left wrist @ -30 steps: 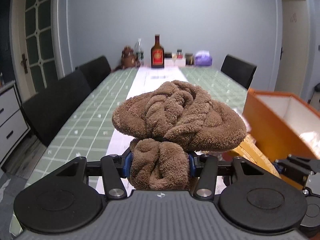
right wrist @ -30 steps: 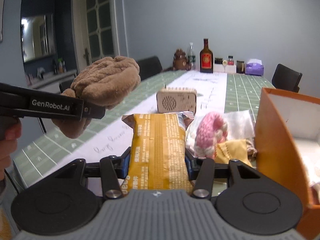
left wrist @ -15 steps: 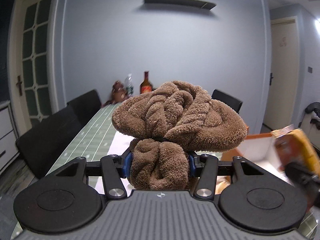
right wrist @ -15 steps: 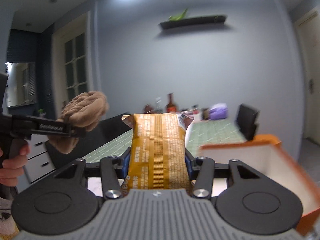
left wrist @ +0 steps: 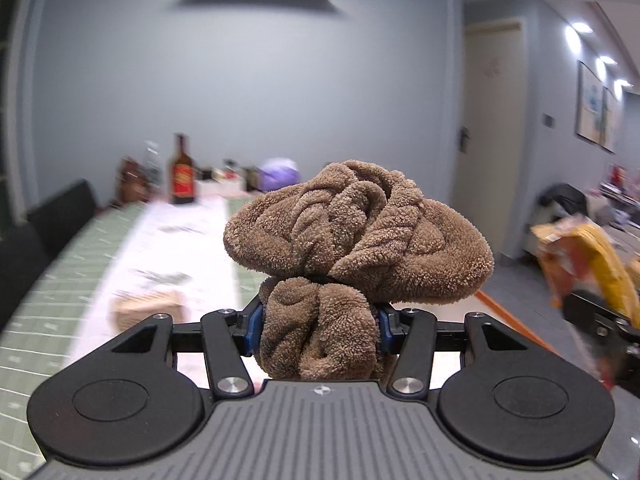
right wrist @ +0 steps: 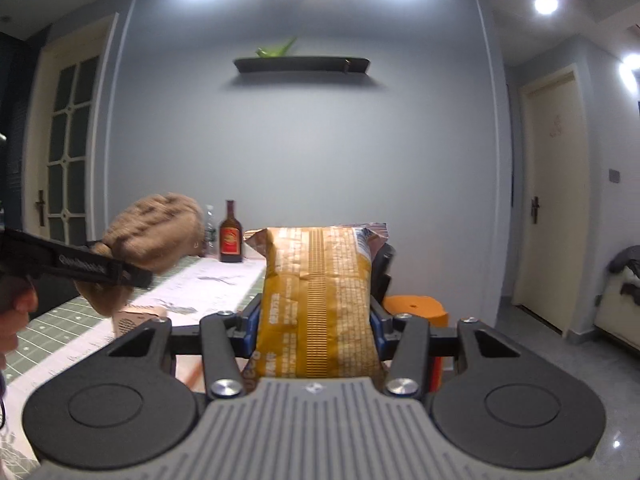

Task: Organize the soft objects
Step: 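Open the left tool to drop the towel into the box while the right tool carries the snack bar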

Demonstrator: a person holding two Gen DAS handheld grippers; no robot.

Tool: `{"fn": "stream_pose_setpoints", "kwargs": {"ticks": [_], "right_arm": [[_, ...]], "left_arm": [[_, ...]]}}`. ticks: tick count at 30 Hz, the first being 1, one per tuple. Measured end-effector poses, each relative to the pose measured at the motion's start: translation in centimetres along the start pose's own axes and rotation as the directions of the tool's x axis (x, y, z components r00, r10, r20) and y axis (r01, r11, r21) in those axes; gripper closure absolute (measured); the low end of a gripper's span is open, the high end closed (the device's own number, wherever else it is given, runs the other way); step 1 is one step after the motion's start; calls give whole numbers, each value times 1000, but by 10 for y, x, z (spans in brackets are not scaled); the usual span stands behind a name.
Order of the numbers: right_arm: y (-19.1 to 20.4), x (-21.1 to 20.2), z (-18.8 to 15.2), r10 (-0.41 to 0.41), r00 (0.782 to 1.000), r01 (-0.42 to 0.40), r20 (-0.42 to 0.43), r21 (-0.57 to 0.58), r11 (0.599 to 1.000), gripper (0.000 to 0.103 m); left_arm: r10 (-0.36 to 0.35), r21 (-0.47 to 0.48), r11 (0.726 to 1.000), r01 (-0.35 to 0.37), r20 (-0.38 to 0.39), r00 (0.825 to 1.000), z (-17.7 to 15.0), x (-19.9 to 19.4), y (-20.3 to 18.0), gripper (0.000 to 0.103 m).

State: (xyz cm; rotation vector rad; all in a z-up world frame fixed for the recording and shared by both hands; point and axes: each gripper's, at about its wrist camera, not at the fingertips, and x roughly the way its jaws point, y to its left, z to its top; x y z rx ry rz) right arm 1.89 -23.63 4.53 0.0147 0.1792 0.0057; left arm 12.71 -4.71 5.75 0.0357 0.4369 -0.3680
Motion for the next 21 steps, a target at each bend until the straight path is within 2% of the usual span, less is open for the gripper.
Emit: {"fn": "stream_pose_setpoints", "kwargs": {"ticks": [5, 12, 14, 18, 21], "right_arm": [[-20, 10, 0, -17, 999, 17, -27, 3, 1000, 53], [-44, 36, 4, -17, 998, 19, -52, 34, 999, 53], [-48, 51, 6, -10, 997, 14, -78, 50, 999, 53], [-59, 83, 9, 14, 984, 3, -177, 99, 995, 53], [-61, 104, 9, 32, 971, -5, -238, 113, 994, 53]], "left_arm": [[0, 29, 1000, 3, -89, 996, -8, 53, -39, 44], [105, 36, 994, -100, -173, 979, -19, 101, -70, 44], [153, 45, 988, -147, -197, 968, -21, 111, -76, 44], [125, -35, 990, -140, -274, 954, -18, 122, -72, 43], [151, -49, 983, -176, -320, 935, -17, 129, -70, 40]]}}
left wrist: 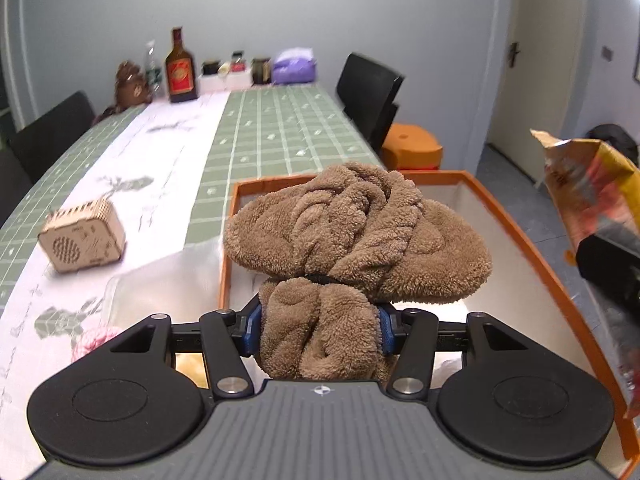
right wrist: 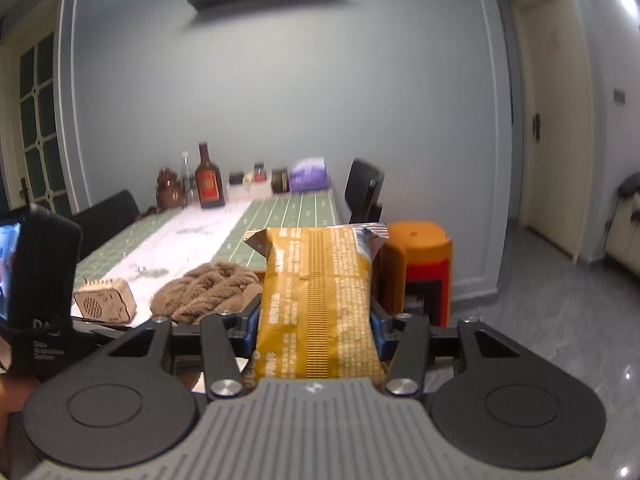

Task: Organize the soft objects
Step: 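Open the left tool to drop the towel into the box while the right tool carries the snack bar, then lower the yellow snack bar into the orange box with the right tool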

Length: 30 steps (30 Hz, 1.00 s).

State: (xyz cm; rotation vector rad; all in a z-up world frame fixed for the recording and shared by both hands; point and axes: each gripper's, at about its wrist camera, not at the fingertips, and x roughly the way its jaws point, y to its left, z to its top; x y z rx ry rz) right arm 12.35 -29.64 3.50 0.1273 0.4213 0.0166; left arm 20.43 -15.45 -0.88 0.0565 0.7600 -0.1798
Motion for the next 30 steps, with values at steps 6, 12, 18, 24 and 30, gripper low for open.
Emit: {"fn": "stream_pose_setpoints", "kwargs": {"ticks": [6, 12, 18, 24, 30], "right_arm": [[-2, 20, 4, 33, 998, -33, -54, 4, 999, 53], [0, 20, -1, 23, 997, -23, -73, 5, 1000, 53], [3, 19, 1, 7, 997, -7, -80, -2, 1000, 53], [15, 21, 4, -16, 995, 13, -95, -24, 1000, 53], [25, 22, 9, -34, 993, 31, -109, -29, 999, 53]], "left_arm": [[-7, -23, 1000, 7, -16, 1000, -1, 2, 4, 28], [-79, -84, 993, 86, 89, 993, -7, -12, 9, 4], [-81, -53, 995, 90, 152, 985, -5, -21, 10, 3], [-61, -15, 998, 66, 204, 977, -4, -39, 20, 3], [-28, -27, 999, 36, 230, 973, -3, -57, 45, 3]]}}
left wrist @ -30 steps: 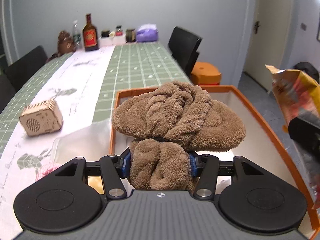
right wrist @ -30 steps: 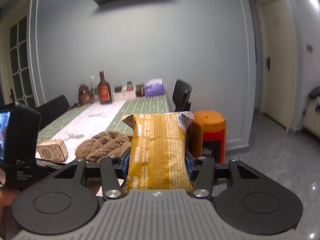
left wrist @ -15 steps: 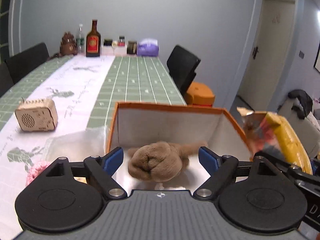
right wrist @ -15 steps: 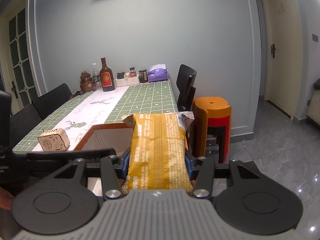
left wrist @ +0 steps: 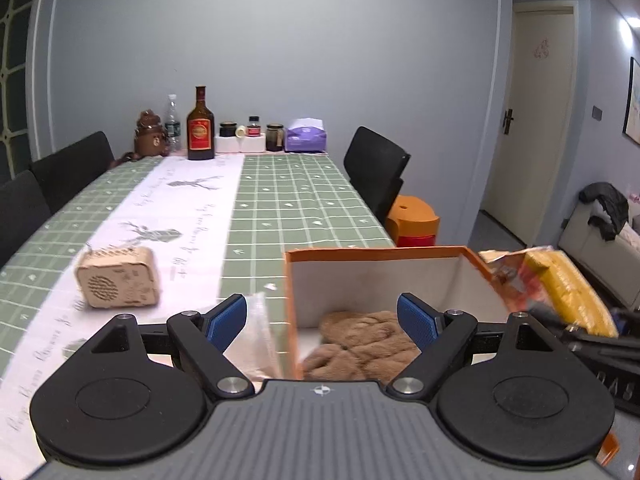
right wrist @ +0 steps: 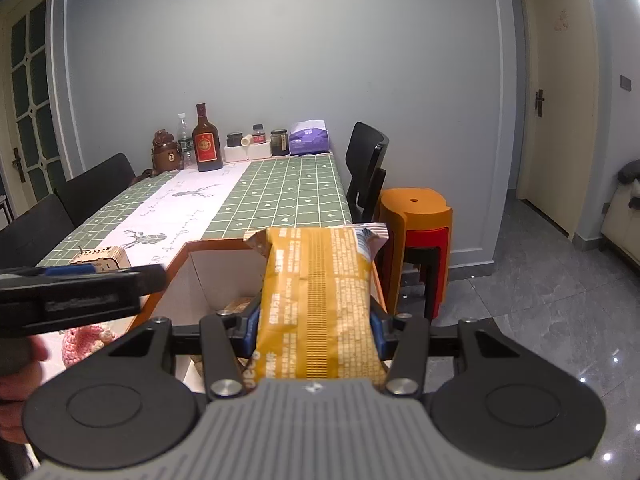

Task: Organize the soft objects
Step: 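Lower the yellow snack bar into the orange box with the right tool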

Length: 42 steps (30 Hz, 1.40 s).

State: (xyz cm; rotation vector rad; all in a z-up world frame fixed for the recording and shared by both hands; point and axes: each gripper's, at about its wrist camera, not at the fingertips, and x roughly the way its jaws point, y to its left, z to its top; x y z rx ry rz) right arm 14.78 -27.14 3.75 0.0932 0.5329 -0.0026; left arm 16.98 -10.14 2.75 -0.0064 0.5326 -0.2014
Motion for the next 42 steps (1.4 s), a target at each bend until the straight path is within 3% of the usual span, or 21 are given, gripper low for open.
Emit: {"fn": "stream_pose_setpoints", "kwargs": {"ticks": [3, 7, 12, 17, 21, 37, 42], "right_arm": [[5, 1, 4, -8, 1000, 8, 3, -5, 1000, 53], [17, 8, 10, -83, 996, 84, 20, -84, 993, 53], [22, 27, 25, -82, 995, 75, -49, -130, 989, 53], [28, 55, 31, -144, 986, 123, -85, -216, 968, 53], [25, 87, 26, -210, 967, 169, -145, -252, 953, 53], [27, 135, 11, -230, 937, 138, -264, -326, 935, 53], [28, 137, 15, -260, 939, 175, -225, -338, 925, 36]], "left_arm": [[27, -7, 1000, -27, 16, 1000, 0, -6, 15, 3], [56, -20, 998, -56, 14, 998, -2, -9, 35, 3], [32, -48, 998, -31, 16, 999, -7, -9, 57, 4], [45, 64, 997, -46, 11, 999, -15, -2, 55, 4], [66, 91, 994, -66, 7, 998, -20, 3, 56, 4], [70, 56, 996, -65, -87, 994, -27, 42, 73, 4], [74, 46, 996, -71, -81, 994, -25, 40, 75, 4]]}}
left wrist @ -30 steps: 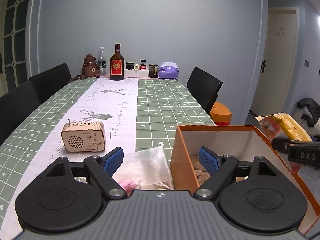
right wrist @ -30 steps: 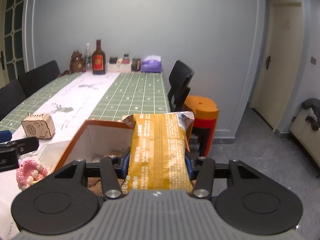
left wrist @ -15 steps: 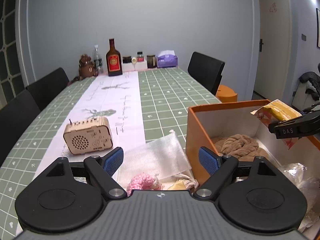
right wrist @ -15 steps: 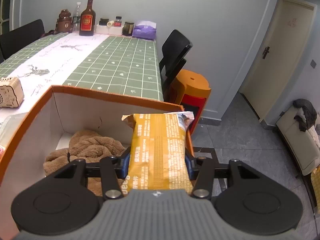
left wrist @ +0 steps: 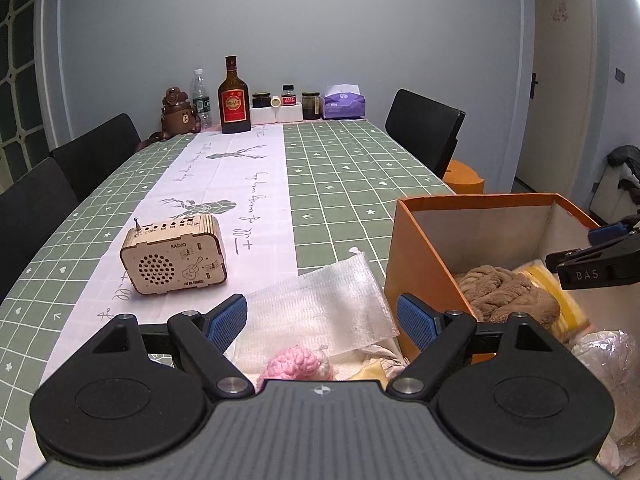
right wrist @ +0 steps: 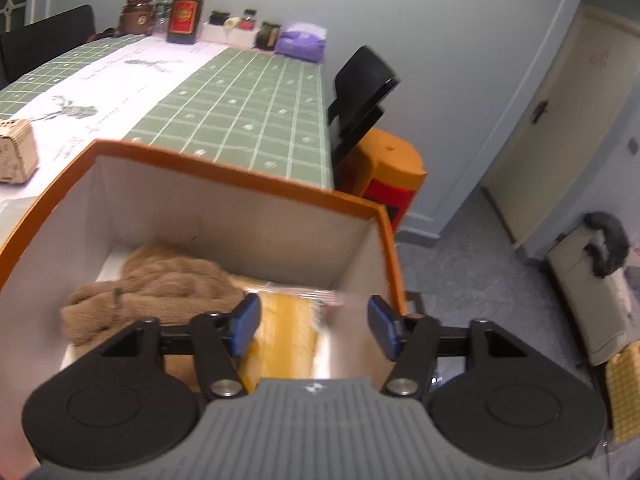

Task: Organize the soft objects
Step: 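Lower the yellow snack bar into the orange box with the right tool, then open the right tool to release the snack bar and lift away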

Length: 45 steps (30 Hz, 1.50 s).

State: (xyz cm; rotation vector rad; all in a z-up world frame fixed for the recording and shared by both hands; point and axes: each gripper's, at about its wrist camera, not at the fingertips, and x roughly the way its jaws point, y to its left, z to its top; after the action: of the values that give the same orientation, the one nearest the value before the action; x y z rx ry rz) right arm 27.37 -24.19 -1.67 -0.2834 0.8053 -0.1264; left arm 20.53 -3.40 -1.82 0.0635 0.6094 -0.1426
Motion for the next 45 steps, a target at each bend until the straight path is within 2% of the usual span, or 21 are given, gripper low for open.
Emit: {"fn": "stream_pose_setpoints", "kwargs": {"ticks": [4, 8, 16, 21, 26, 32, 36, 40, 45], "right_arm": [[4, -3, 1, 43, 999, -42, 13, -28, 999, 12], [12, -6, -1, 40, 999, -38, 14, -80, 996, 5], [17, -11, -7, 109, 994, -110, -11, -38, 993, 5], [20, -23, -8, 114, 993, -114, 15, -30, 993, 5], [16, -43, -8, 165, 985, -166, 47, 21, 986, 5], [17, -77, -11, 224, 968, -231, 110, 58, 971, 5], [22, -102, -13, 257, 953, -271, 160, 72, 960, 5], [29, -127, -17, 304, 930, -324, 206, 74, 943, 5], [44, -158, -30, 317, 897, -357, 307, 83, 930, 5]], "left_arm": [[-1, -7, 1000, 1, -10, 1000, 0, 1, 2, 4], [4, -1, 1000, -4, -7, 1000, 0, -2, 2, 5], [-13, -17, 1000, 13, 12, 1000, 2, -11, 6, 5], [-16, -39, 999, 18, 40, 999, 4, -25, 10, 5], [-12, -56, 998, 15, 57, 998, 8, -39, 16, 5], [16, -78, 997, -8, 100, 995, 10, -64, 28, 5], [42, -81, 996, -33, 102, 994, 11, -78, 36, 5], [54, -92, 995, -43, 121, 991, 11, -94, 42, 5], [72, -87, 994, -61, 131, 989, 6, -108, 48, 5]]}}
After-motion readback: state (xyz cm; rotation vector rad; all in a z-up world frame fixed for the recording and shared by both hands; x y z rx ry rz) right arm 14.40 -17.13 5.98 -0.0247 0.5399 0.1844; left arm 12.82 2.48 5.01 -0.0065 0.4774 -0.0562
